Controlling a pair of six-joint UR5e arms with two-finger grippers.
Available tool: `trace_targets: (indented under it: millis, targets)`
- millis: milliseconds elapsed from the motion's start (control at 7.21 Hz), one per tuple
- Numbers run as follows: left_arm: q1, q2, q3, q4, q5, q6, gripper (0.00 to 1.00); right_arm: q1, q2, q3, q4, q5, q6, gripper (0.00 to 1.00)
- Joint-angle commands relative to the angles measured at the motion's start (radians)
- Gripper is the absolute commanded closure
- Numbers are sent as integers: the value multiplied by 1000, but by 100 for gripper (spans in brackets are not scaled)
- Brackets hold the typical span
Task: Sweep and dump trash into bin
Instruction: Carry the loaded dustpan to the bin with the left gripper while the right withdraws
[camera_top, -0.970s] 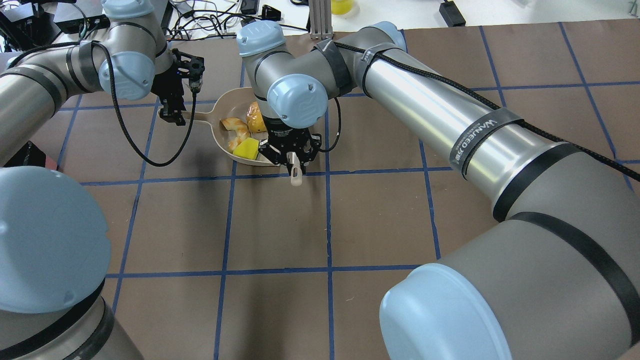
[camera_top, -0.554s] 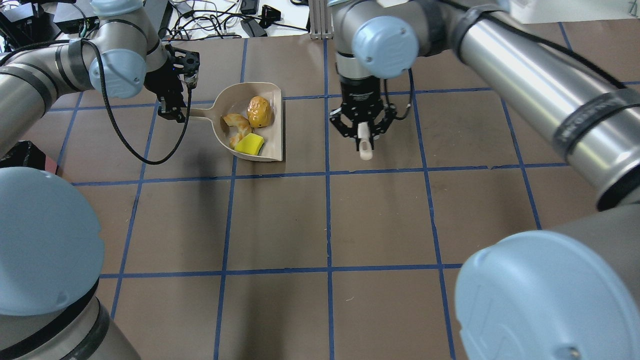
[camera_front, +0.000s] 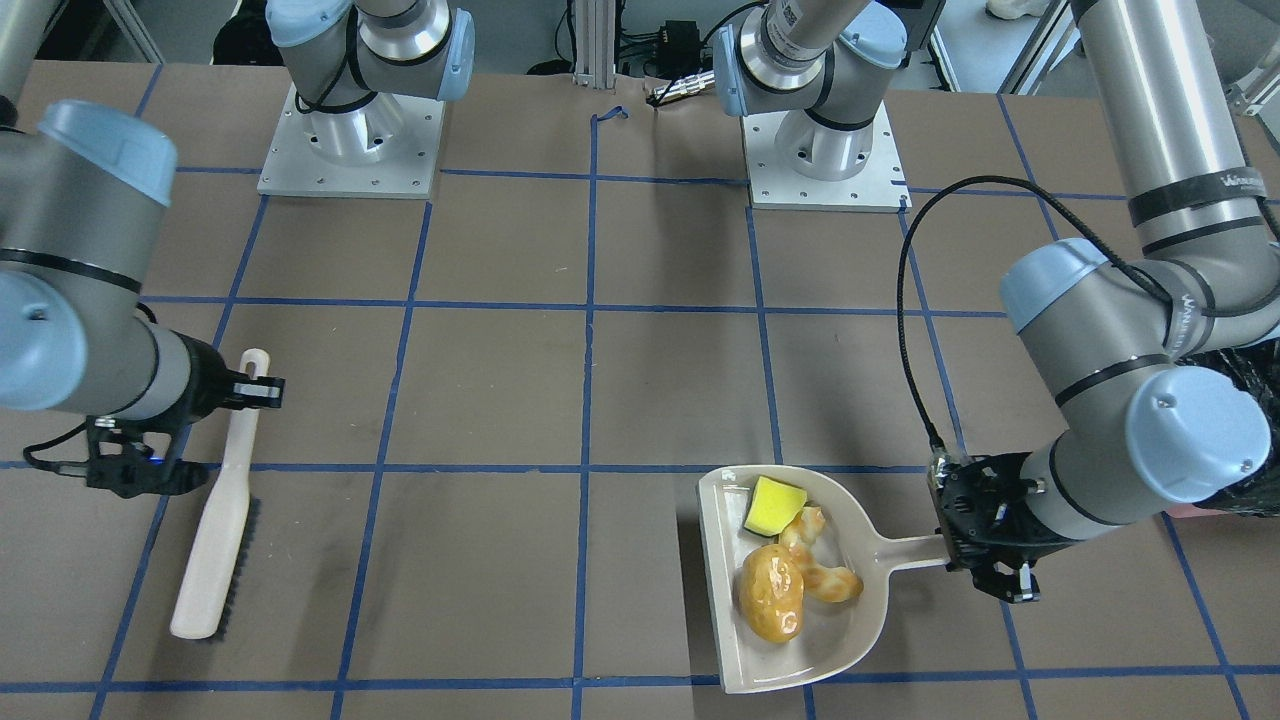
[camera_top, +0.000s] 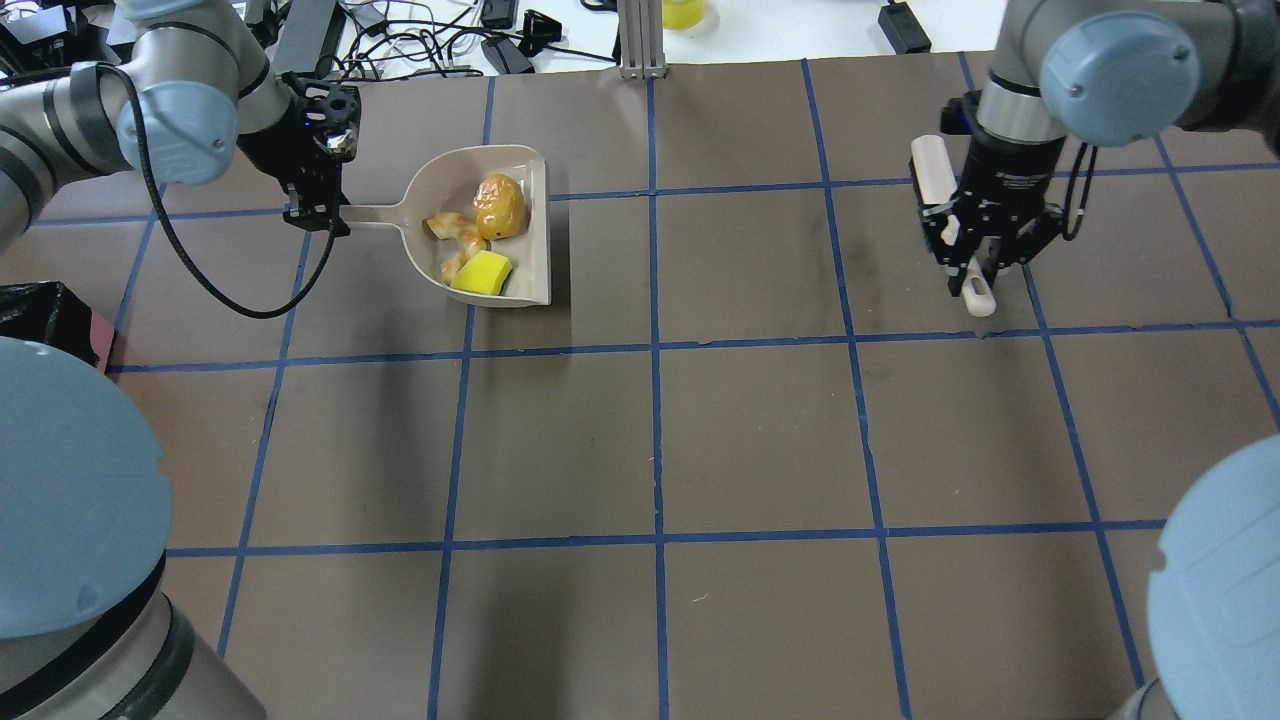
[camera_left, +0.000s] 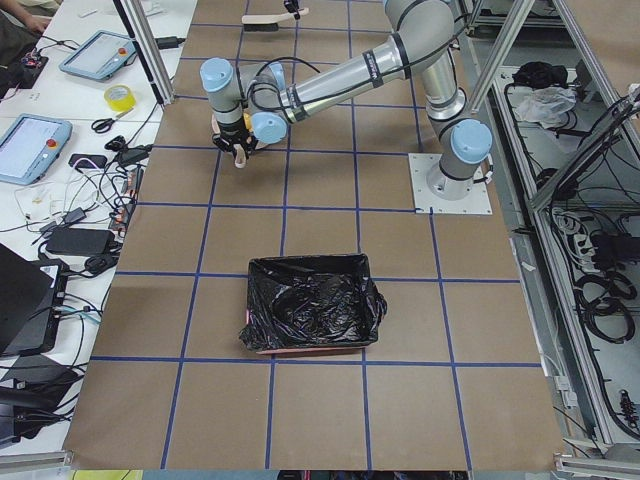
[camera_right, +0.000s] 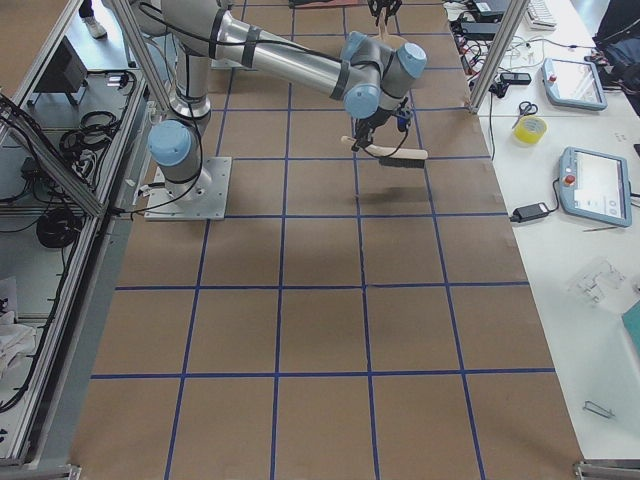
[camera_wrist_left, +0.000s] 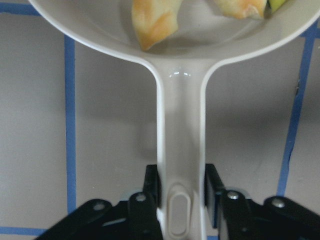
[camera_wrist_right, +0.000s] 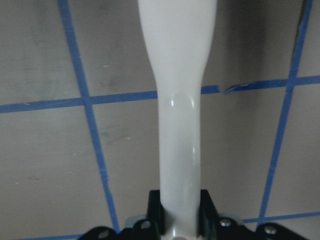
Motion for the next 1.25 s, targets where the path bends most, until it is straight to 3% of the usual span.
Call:
trace_targets:
  millis: [0, 416, 832, 1109]
  targets:
    - [96, 25, 66, -131, -42, 99, 96, -133, 5, 61, -115, -11, -221, 100]
    - [252, 25, 148, -239, -80, 316, 97, -162, 62, 83, -222, -6, -291, 100]
    - [424, 14, 183, -280, -92, 581, 98, -179, 74, 86, -203, 15, -256, 100]
    - [538, -14, 292, -413, -85, 738, 99, -191, 76, 87, -196, 20, -258, 100]
